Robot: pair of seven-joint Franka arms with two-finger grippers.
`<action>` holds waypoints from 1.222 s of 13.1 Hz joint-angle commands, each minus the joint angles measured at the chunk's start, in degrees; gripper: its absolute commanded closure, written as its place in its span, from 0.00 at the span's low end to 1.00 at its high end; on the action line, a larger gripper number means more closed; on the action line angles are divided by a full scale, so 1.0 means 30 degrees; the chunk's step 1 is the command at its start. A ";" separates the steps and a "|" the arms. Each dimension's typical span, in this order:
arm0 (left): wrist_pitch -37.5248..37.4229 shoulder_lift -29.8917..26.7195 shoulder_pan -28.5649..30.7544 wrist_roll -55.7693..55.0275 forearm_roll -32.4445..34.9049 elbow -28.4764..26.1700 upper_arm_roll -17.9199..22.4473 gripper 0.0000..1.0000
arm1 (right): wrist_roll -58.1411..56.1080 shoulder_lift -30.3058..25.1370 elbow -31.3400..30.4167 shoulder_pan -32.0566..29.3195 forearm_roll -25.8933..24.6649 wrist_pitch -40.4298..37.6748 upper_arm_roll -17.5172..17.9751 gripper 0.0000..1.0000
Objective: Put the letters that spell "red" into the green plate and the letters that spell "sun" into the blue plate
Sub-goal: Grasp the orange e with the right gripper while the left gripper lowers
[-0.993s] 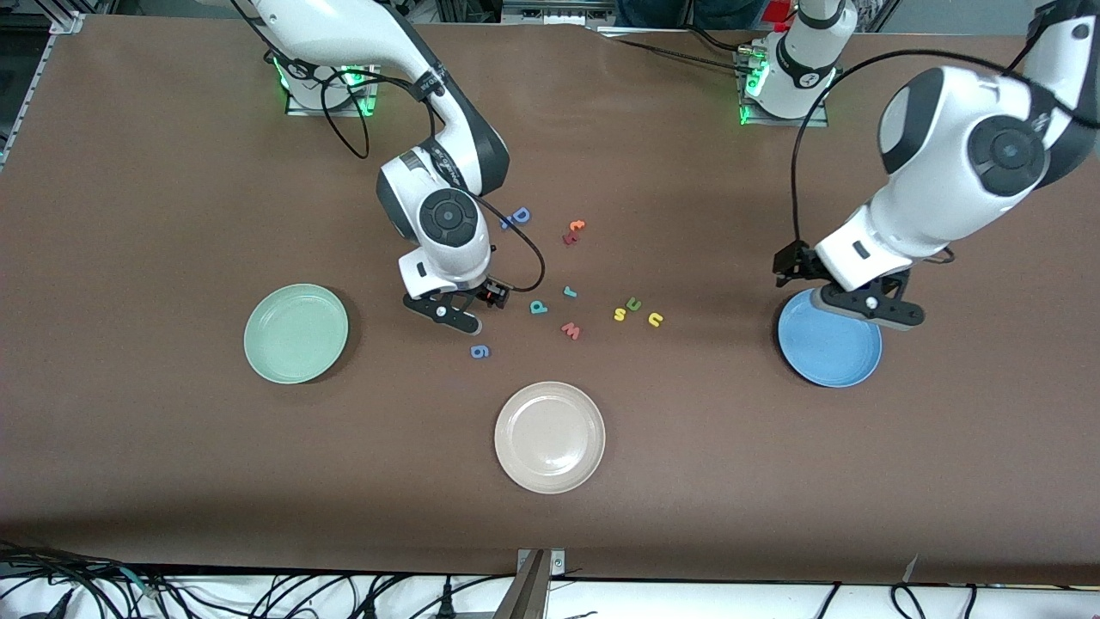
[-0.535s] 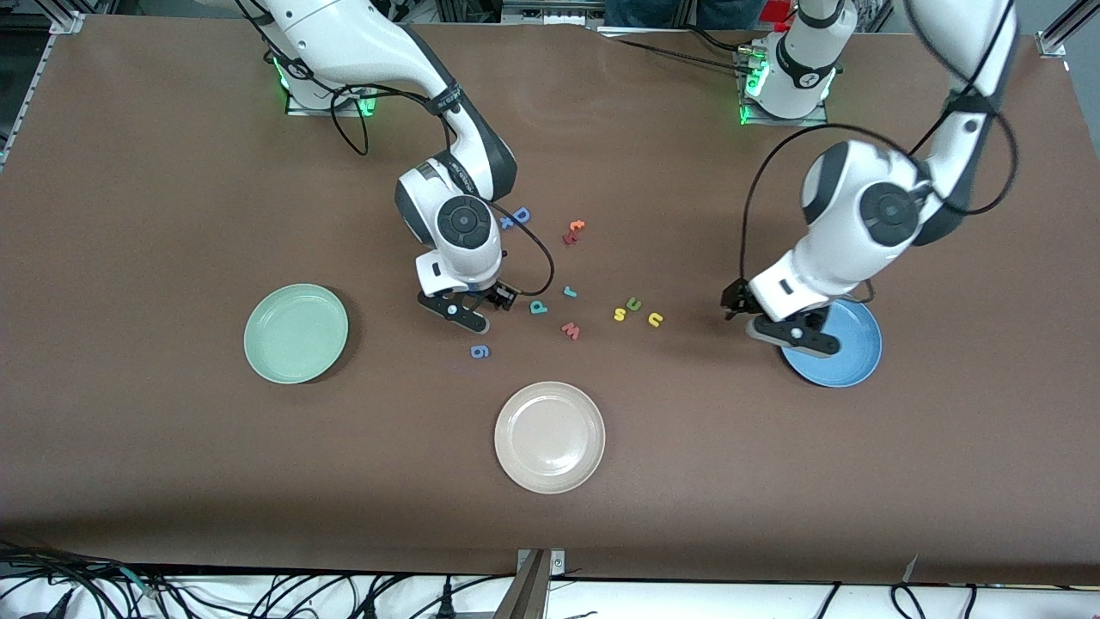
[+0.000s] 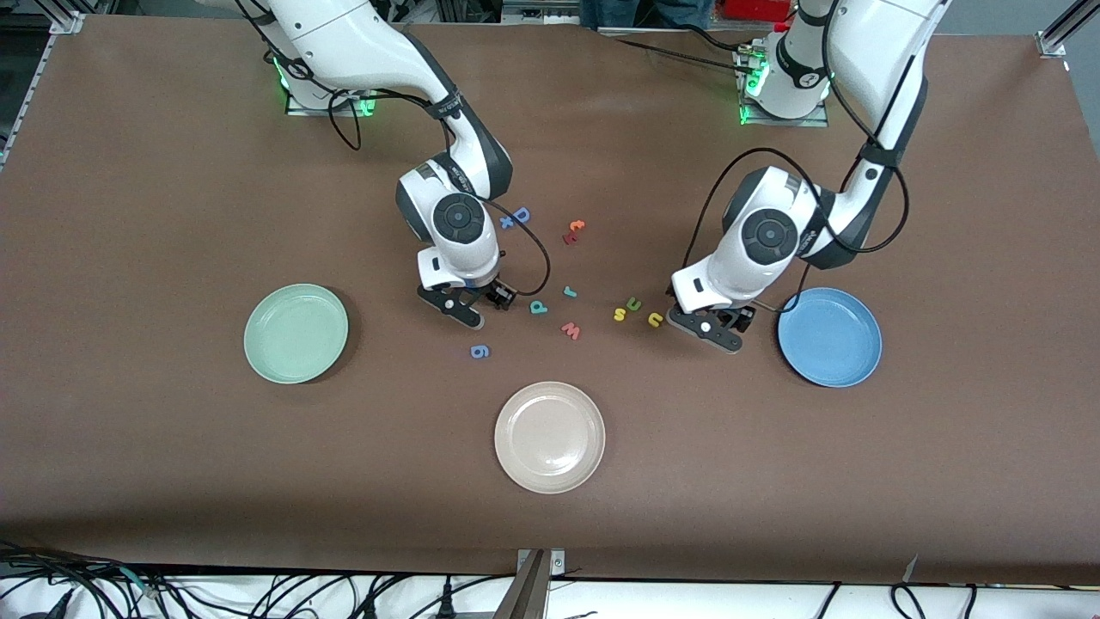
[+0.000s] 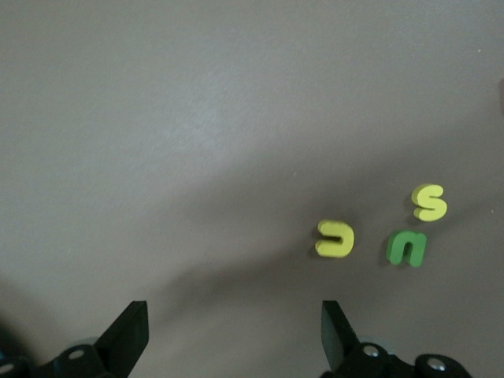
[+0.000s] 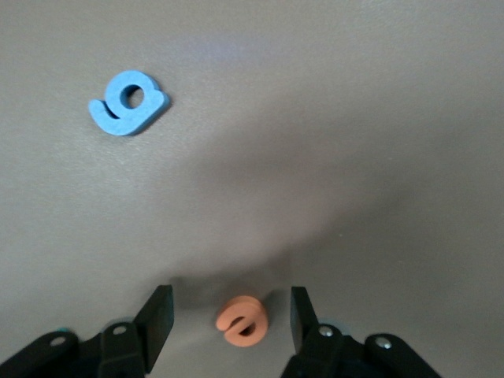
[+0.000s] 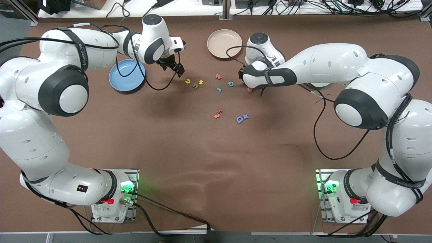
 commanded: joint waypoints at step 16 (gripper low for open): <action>0.2825 0.3355 -0.1524 -0.1855 0.0653 0.1356 0.0279 0.10 | 0.0715 -0.1229 -0.1320 -0.0009 0.0359 0.0568 0.0229 0.85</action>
